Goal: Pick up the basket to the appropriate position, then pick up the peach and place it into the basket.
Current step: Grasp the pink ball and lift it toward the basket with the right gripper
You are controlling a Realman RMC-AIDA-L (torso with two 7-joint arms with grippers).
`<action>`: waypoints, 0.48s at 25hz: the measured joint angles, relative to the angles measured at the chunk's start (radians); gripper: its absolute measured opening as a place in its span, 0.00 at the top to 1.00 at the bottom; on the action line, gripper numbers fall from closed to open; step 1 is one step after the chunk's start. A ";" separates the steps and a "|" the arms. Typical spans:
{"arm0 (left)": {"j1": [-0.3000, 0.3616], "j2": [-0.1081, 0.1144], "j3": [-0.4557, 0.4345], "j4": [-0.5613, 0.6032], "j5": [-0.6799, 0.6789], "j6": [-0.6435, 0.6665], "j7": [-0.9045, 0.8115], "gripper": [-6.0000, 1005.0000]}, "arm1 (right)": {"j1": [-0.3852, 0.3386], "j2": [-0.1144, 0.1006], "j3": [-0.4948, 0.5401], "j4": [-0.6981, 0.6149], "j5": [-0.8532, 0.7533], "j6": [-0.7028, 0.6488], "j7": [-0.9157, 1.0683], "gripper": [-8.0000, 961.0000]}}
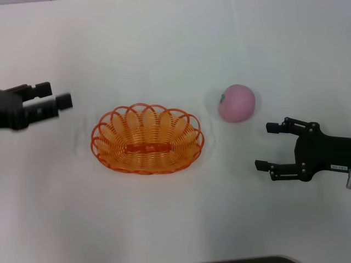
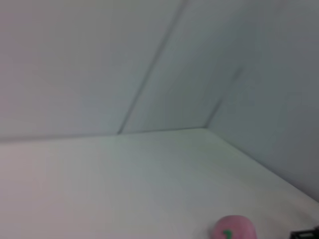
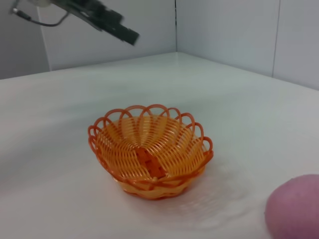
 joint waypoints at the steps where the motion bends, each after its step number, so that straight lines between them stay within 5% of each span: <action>1: 0.015 -0.001 -0.001 -0.001 -0.020 0.019 0.065 0.28 | 0.000 0.001 0.001 0.000 0.000 0.000 0.001 0.02; 12: 0.110 -0.004 0.048 -0.137 -0.016 0.130 0.646 0.25 | 0.008 0.008 0.005 0.000 0.001 0.001 -0.002 0.02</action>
